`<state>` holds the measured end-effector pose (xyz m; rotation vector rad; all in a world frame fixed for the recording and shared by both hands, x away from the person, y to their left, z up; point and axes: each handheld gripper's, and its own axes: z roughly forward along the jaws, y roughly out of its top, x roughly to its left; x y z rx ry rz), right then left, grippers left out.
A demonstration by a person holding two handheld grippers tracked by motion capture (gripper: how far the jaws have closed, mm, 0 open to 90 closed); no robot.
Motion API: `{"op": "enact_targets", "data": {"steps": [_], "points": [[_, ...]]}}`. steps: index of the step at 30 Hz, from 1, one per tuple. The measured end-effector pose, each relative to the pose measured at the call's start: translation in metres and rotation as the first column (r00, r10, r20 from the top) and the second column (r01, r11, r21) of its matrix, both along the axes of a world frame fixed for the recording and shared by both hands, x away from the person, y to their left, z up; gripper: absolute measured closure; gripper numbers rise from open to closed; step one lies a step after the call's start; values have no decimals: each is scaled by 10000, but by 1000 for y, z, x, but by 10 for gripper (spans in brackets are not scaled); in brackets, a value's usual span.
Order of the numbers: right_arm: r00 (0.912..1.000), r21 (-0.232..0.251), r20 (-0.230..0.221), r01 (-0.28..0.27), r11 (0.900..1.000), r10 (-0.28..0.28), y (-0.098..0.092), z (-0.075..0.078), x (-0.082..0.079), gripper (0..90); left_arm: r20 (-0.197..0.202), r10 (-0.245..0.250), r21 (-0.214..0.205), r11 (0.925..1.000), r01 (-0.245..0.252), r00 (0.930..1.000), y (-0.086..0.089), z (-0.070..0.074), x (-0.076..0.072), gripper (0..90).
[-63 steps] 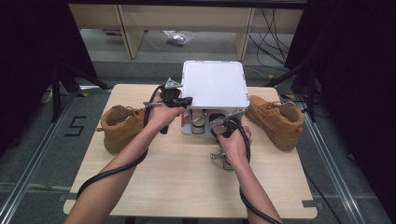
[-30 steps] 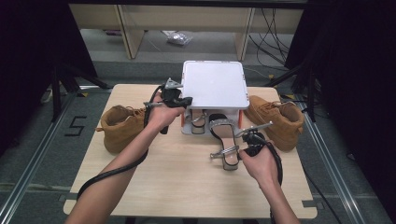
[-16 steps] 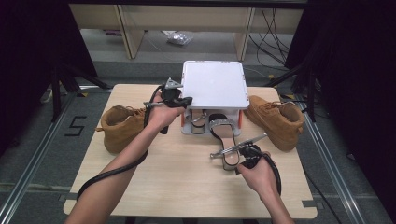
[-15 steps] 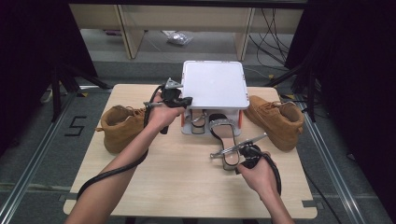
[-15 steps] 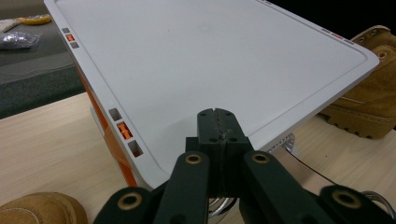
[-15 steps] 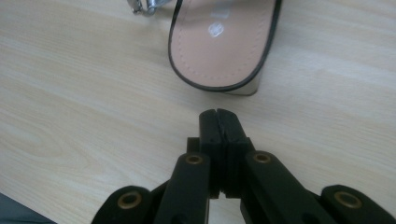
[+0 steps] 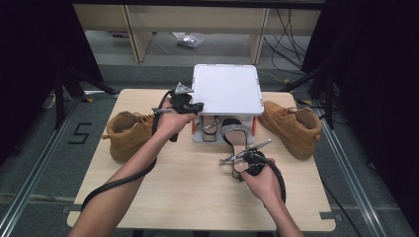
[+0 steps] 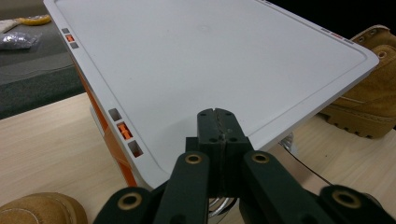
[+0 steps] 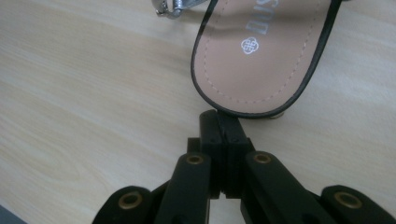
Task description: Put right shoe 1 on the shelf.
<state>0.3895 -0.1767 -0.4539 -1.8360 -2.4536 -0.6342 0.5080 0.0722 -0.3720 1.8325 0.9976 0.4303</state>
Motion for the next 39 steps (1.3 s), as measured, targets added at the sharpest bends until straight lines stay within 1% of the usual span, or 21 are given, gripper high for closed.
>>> {"op": "enact_targets", "data": {"steps": [1,2,3,4,5,9,12,13,14,17,19,20,26,27,28,29,30,32,33,35,39], "points": [[10000,0,0,0,10000,0,0,0,0,900,0,0,0,10000,0,10000,0,0,0,896],[9997,-71,-94,209,9998,-209,2,1,1,900,-3,-4,1,10000,4,10000,0,0,0,896],[9999,-87,-36,162,9998,-162,4,1,3,900,-43,-4,44,10000,4,10000,0,0,0,897],[9990,130,405,-187,9997,182,4,0,5,900,-33,-21,46,10000,21,10000,0,0,0,897],[9998,177,7,210,9996,-211,9,4,8,900,-20,-85,135,9999,86,10000,0,0,0,897],[9997,-88,224,134,9999,-132,11,6,15,900,-45,-92,137,9999,93,9999,1,1,1,897],[9997,15,233,13,10000,-13,14,7,21,900,-17,-91,133,9999,92,10000,0,0,1,896],[9997,87,181,153,9998,-155,16,8,21,900,-22,-95,131,9999,95,10000,0,0,1,897],[9984,0,533,-197,9998,196,15,8,26,900,-24,-101,142,9998,101,9999,0,0,1,897],[9987,-88,506,64,9999,-59,17,11,28,900,-27,-110,142,9998,111,9999,1,1,1,896],[9970,-289,778,-21,9996,43,17,13,31,900,-33,-118,156,9998,118,9999,1,1,1,897],[9943,-459,1065,-56,9989,104,17,15,34,900,-38,-123,169,9998,123,9999,0,1,1,897],[9906,-451,1355,-105,9989,165,18,20,43,900,-30,-131,165,9998,132,9999,0,1,1,897],[9918,-377,1280,93,9992,-44,20,21,44,900,-33,-131,166,9998,131,9999,0,1,1,897],[9889,-394,1480,-32,9992,90,19,21,45,900,-29,-133,175,9998,134,9999,0,1,1,897],[9893,-411,1459,110,9991,-49,21,22,47,900,-32,-131,171,9998,131,9999,0,1,1,897],[9870,-368,1603,-13,9993,72,20,22,48,900,-35,-128,161,9998,128,9999,0,1,1,897],[9880,-196,1533,215,9996,-183,22,21,51,900,-11,-123,146,9998,124,9999,0,0,1,897],[9836,-270,1796,194,9994,-143,21,19,54,900,-31,-115,164,9998,115,9999,0,1,0,897],[9830,-242,1823,245,9994,-197,22,18,55,900,-8,-126,125,9998,126,9999,1,0,1,897],[9782,-529,2073,267,9982,-152,20,17,61,900,-17,-144,141,9998,144,9999,0,0,1,896]]}}
